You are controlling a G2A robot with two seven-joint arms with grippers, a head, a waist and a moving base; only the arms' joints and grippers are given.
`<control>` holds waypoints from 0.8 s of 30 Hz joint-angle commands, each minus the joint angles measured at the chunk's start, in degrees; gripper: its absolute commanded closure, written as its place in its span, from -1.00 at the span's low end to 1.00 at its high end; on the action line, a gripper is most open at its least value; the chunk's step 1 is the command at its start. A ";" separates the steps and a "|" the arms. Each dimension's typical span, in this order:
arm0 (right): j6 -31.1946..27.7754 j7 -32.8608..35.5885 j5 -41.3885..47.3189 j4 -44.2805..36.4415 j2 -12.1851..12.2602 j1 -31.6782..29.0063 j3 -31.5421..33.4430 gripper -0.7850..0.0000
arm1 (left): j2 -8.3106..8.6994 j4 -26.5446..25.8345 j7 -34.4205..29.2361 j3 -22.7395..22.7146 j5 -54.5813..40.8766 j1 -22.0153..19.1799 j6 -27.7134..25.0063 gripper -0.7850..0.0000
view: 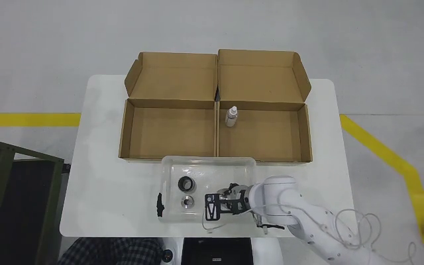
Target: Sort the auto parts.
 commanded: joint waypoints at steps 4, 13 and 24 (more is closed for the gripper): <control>-0.14 -2.70 1.14 -0.63 0.28 -0.09 1.38 1.00 | 0.00 0.00 0.00 0.00 0.00 0.00 0.00 -1.00; -0.74 -8.27 3.02 -4.14 1.45 -2.29 6.03 1.00 | 0.00 0.00 0.00 0.00 0.00 0.00 0.00 -1.00; -6.46 -23.54 10.55 -2.35 3.21 -5.97 15.45 1.00 | 0.00 0.00 0.00 0.00 0.00 0.00 0.00 -1.00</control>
